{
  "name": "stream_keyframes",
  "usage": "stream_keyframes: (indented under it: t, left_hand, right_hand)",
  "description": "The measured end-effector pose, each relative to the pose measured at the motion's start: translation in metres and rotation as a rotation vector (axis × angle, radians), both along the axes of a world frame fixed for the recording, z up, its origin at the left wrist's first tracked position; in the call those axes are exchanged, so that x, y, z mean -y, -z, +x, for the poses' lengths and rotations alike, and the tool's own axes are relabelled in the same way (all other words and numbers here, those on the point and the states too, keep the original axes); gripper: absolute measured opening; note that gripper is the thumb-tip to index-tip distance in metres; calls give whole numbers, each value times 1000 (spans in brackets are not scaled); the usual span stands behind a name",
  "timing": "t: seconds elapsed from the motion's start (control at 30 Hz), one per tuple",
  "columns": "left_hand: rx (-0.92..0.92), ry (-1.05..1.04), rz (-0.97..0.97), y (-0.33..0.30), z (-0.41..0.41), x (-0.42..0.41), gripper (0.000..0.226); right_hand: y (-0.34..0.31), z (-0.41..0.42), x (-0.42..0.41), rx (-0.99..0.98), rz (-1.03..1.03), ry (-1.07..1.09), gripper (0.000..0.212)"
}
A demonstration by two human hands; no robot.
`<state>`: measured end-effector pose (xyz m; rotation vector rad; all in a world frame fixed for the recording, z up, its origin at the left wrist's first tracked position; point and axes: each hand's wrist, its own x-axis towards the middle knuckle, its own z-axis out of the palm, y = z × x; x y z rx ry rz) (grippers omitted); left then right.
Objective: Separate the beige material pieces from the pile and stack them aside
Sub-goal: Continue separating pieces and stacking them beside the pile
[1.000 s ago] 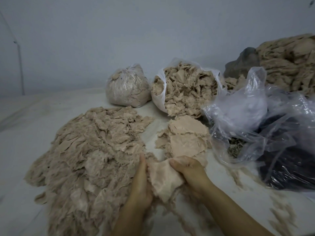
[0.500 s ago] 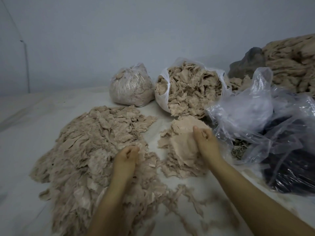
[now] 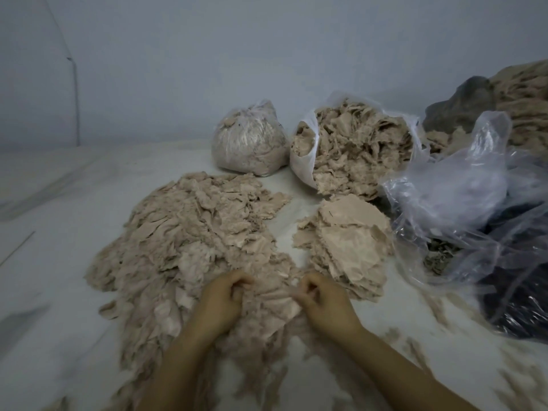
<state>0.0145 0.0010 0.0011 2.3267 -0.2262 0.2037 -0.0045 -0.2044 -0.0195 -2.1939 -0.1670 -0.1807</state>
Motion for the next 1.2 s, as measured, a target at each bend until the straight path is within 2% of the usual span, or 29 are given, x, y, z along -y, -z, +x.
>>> stream_keyframes:
  t: [0.1,0.17,0.23,0.27,0.33,0.37,0.4,0.47,0.5,0.6,0.67,0.73,0.77,0.9,0.93,0.97,1.03,1.1,1.13,1.17,1.2]
  left_hand:
    - [76,-146,17,-6,3,-5,36]
    - [135,-132,112,-8,6,-3,33]
    - [198,-39,105,-13,3,10,31]
    - [177,58,48,-17,1,20,31]
    - [0,272,18,-23,-1,37,44]
    - [-77,341,84,-23,1,40,47]
    - [-113,371,179,-22,3,39,41]
    - [-132,334,327,-21,8,25,19]
    - [-148,297,349,-20,11,15,17]
    - [-177,263,286,-24,15,-1,13]
    - [-189,300,154,-27,15,3,11]
    - [-223,330,96,-29,11,9,10]
    - [-230,341,109,-29,10,10,10]
    - [-123,297,346,-30,12,4,4]
    - [-151,309,370,-31,12,2,10]
    - [-209,352,381,-34,12,0,26]
    - [-376,464,233,-39,12,3,68]
    - [-397,469,65,-45,10,16,84]
    - [-330,456,36,-42,10,25,77]
    - [-237,446,18,-36,9,36,55]
    - [-146,412,-40,-29,10,44,22]
  right_hand:
    - [-13,0,5,-9,132,65,24]
    - [-18,0,5,-40,231,77,22]
    - [-20,-2,3,-31,338,42,19]
    - [-21,-3,2,-16,377,18,17]
    - [-24,-6,-1,4,476,-10,12]
    - [-26,-6,-1,19,557,1,12]
    - [-29,-6,0,32,654,35,15]
    - [-32,-3,6,31,766,141,21]
    - [-34,-1,10,13,777,179,21]
    - [-34,-1,16,-180,883,112,6]
    - [-32,-3,14,-302,756,-3,29]
    - [-30,-4,6,-258,559,-61,28]
    - [-28,-4,2,-209,541,-33,27]
    - [-27,0,2,-160,792,161,21]
    - [-28,-1,2,-182,799,143,19]
    - [-27,-2,1,-203,779,108,19]
    - [-28,-4,-2,-229,702,54,26]
    - [-30,-5,-8,-219,660,19,31]
    - [-31,-6,-10,-209,654,8,32]
    - [-31,-6,-12,-192,643,11,33]
    - [-30,-6,-14,-172,620,33,33]
